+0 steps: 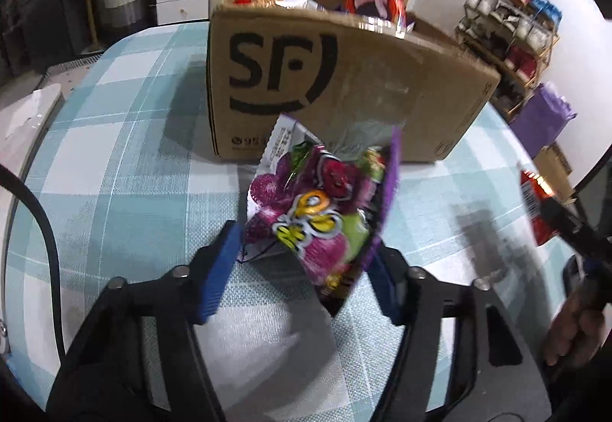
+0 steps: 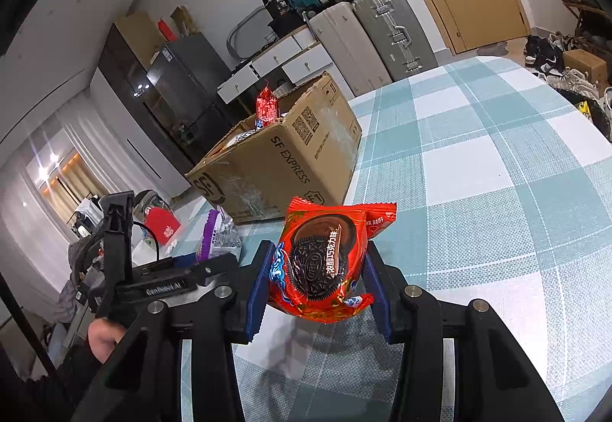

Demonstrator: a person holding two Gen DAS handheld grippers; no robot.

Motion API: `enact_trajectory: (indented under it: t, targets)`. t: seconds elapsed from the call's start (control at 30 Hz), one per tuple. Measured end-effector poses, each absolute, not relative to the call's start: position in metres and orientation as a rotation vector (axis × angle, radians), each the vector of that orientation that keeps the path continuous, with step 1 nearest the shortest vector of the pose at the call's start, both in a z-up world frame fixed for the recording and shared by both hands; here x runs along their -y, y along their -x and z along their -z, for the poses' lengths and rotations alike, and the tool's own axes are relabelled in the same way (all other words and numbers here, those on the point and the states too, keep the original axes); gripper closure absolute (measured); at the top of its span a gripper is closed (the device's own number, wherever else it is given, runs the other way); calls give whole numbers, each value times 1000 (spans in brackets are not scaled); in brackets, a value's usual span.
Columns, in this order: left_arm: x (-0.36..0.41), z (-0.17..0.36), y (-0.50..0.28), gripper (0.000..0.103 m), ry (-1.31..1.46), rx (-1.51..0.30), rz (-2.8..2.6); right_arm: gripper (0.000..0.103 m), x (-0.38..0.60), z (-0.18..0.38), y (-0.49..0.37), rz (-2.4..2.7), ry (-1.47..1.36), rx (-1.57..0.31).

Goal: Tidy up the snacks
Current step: 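Grasp the purple grape candy bag with the left tool while the right tool holds its pack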

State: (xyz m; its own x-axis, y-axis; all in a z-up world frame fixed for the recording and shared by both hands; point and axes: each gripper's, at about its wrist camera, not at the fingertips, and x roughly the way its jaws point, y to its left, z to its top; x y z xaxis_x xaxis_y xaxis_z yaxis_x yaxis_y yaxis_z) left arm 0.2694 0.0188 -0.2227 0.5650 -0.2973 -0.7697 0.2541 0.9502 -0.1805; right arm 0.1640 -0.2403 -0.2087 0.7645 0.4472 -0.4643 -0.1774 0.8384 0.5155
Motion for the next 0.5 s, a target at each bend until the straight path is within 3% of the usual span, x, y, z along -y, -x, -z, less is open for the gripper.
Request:
enact_trajectory:
  t: [0.03, 0.07, 0.1, 0.3, 0.5]
  targets:
    - [-20, 221, -270, 51, 43, -912, 327, 57, 240, 209, -164, -353, -469, -614]
    - [-21, 219, -271, 68, 36, -916, 337, 57, 240, 209, -164, -352, -469, -615]
    - [-20, 219, -272, 73, 36, -930, 362, 57, 241, 209, -164, -353, -469, -615]
    - [-13, 214, -266, 74, -17, -926, 364, 57, 241, 210, -165, -350, -474, -616]
    - [-17, 208, -259, 88, 43, -926, 419, 57, 242, 210, -165, -347, -484, -621]
